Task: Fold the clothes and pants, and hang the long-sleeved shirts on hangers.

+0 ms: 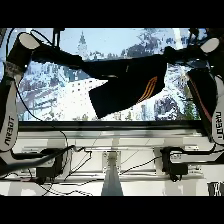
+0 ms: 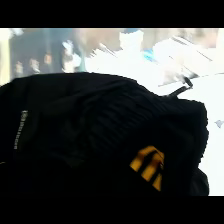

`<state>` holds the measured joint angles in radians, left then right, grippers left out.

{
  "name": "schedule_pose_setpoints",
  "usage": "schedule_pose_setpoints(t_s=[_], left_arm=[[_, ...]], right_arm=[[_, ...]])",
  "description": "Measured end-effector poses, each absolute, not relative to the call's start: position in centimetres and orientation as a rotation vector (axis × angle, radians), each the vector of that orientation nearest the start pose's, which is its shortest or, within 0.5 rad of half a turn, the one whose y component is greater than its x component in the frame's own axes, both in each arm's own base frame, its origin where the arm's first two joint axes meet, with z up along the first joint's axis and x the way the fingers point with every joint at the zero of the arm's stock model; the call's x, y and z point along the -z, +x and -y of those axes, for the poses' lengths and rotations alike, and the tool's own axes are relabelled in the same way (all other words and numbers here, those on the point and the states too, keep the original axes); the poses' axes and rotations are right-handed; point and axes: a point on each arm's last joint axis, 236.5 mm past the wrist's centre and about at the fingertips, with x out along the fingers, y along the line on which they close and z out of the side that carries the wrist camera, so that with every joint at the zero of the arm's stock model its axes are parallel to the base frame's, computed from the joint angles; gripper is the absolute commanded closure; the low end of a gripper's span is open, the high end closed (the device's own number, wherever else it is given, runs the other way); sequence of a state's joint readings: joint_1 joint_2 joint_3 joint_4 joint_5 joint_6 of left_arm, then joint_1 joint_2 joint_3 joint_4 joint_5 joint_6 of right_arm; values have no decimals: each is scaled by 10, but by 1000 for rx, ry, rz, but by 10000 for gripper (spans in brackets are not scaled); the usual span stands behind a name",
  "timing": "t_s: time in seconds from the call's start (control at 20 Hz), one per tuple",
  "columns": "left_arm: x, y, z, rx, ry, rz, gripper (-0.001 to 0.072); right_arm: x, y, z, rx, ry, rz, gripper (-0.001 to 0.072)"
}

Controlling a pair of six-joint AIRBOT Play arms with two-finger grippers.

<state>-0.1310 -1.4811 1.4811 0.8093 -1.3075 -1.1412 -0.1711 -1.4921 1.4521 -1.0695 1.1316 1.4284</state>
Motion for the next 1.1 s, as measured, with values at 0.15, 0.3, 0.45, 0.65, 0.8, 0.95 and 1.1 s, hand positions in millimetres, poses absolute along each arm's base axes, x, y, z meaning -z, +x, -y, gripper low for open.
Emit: schedule_pose_setpoints(t_s=[0.15, 0.3, 0.45, 0.65, 0.8, 0.95, 1.1], left_arm=[[-99, 349, 235, 1034, -219, -1265, 691], [-88, 303, 242, 1132, -156, -1419, 691], [-64, 266, 248, 1172, -113, -1555, 691], [-12, 244, 243, 1100, -10, -1652, 674], [14, 245, 226, 1014, 76, -1679, -6], [26, 249, 218, 967, 115, -1679, 2], [33, 261, 218, 932, 129, -1632, 3]], right_arm=[[-36, 428, -3, -247, 365, -1274, 680], [-18, 370, 14, -282, 257, -1512, 680], [-3, 329, 29, -272, 195, -1681, 680], [31, 295, 36, -258, 179, -1807, 102], [57, 287, 37, -235, 175, -1813, 64], [72, 297, 42, -191, 168, -1757, 43], [78, 318, 49, -122, 177, -1672, 43]])
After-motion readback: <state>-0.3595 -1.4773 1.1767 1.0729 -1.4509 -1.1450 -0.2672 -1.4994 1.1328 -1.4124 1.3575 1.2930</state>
